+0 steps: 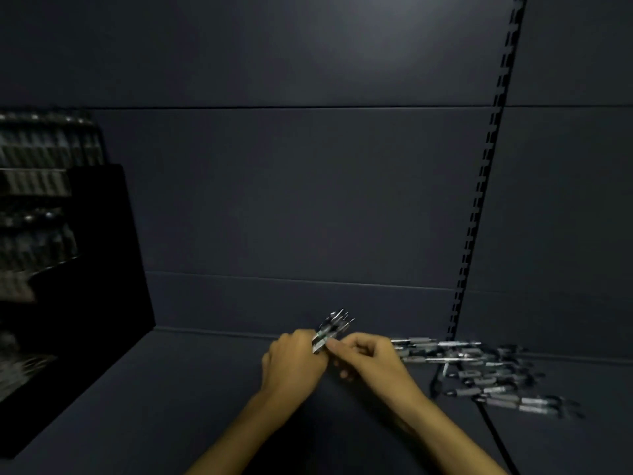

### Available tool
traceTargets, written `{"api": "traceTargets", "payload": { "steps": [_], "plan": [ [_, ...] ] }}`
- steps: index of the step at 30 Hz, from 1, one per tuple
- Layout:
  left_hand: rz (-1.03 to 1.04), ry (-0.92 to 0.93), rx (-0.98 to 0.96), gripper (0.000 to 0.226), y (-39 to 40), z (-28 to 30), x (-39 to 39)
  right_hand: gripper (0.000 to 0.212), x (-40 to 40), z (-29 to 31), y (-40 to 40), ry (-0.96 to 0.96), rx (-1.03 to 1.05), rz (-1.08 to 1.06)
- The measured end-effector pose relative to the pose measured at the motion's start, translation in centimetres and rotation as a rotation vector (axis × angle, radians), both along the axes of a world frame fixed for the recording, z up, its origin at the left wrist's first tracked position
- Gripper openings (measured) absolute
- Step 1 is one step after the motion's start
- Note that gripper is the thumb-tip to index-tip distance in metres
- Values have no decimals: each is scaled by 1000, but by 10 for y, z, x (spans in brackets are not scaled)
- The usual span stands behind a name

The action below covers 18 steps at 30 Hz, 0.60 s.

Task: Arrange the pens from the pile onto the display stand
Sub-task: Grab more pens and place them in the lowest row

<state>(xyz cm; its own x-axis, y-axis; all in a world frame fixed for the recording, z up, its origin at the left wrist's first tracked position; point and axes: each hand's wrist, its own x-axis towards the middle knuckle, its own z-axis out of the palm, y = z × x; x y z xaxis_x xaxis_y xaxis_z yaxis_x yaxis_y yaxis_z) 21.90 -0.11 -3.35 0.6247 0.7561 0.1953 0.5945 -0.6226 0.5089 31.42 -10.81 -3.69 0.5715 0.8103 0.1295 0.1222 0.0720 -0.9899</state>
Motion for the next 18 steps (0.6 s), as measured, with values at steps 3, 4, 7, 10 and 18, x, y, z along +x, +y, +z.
{"api": "traceTargets", "payload": {
  "steps": [3, 4, 7, 10, 18],
  "plan": [
    [-42, 59, 119, 19, 10, 6, -27, 30, -33, 1, 17, 0, 2, -58],
    [-57, 59, 147, 19, 17, 7, -37, 28, -43, 3, 24, 15, 9, -86],
    [-112, 50, 182, 19, 42, 10, -68, 23, -79, 5, 47, 47, 15, -152],
    [-149, 39, 171, 20, 73, 8, -102, 18, -113, 6, 71, 106, 20, -262],
    [-209, 16, 170, 20, 106, 5, -161, 14, -185, 11, 97, 414, 59, -257]
  ]
}}
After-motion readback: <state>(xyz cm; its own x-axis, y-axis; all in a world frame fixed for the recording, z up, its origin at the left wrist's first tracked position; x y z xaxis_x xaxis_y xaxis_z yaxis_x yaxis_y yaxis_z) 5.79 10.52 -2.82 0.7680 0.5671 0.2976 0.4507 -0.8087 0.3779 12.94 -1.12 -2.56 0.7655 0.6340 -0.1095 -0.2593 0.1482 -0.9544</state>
